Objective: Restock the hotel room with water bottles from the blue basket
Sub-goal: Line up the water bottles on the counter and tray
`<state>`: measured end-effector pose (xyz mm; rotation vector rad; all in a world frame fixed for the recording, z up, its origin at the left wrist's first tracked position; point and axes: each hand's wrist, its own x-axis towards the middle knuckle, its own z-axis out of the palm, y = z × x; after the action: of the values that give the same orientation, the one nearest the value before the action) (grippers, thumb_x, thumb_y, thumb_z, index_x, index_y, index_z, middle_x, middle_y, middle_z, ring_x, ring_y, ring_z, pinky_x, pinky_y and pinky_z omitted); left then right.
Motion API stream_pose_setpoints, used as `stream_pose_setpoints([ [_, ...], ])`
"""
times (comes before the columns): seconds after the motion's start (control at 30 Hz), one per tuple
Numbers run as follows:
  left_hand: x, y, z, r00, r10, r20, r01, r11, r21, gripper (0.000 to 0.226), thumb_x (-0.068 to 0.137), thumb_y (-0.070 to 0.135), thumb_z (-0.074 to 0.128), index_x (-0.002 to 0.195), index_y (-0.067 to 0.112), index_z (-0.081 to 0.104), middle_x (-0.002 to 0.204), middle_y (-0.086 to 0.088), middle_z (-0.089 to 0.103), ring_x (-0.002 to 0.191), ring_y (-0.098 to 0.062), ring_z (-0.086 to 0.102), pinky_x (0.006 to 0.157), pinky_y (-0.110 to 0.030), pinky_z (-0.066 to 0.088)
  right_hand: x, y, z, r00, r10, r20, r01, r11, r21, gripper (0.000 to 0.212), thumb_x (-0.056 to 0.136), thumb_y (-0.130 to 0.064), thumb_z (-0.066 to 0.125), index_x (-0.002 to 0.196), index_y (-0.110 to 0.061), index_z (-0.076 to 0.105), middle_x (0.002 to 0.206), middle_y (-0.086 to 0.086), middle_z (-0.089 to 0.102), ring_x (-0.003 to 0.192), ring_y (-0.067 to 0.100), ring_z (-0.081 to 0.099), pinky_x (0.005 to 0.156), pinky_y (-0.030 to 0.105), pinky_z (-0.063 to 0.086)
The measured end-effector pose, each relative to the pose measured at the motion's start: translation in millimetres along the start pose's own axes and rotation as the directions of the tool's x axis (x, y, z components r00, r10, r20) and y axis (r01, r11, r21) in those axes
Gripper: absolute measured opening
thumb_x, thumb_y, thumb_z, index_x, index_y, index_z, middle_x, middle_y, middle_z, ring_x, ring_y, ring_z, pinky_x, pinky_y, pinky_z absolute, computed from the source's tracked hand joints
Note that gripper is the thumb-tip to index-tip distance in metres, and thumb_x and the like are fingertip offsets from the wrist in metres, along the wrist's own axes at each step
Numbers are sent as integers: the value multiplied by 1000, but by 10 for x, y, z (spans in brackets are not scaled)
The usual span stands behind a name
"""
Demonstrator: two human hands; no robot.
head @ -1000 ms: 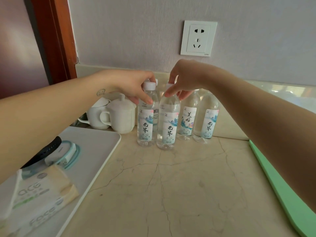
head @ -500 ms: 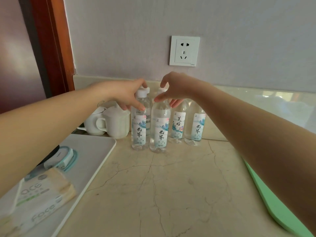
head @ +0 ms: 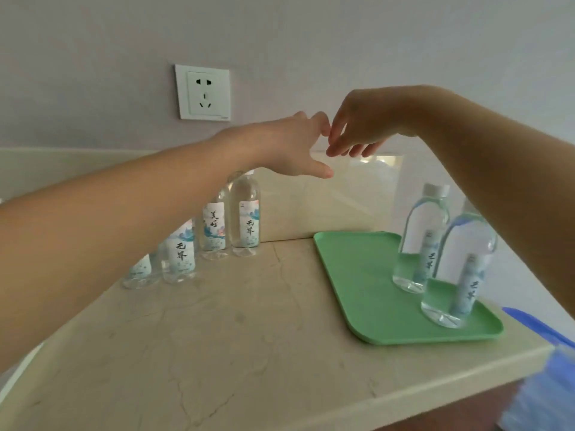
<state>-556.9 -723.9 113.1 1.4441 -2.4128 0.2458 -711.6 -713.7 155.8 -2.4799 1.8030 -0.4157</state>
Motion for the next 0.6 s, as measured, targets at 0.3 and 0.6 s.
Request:
stream_pose_setpoints([
  [0.3,568,1042,415,942,303,142,-283,948,-146,68,94,49,57,147,27,22,139,-9,47,106,-21,51,88,-35,38,-936,1065,-290,938,341,67,-334,937,-105,39,89,-44,67,119,-20,67,101,1,70,94,18,68,84,36,57],
  [0.6,820,1416,768,959,244,145,-218,960,-177,49,95,54,52,134,25,43,102,2,58,81,-18,59,60,-28,39,-1217,1404,-63,949,292,117,-303,948,100,36,85,-24,76,114,-32,56,101,-3,68,79,12,73,65,28,61],
])
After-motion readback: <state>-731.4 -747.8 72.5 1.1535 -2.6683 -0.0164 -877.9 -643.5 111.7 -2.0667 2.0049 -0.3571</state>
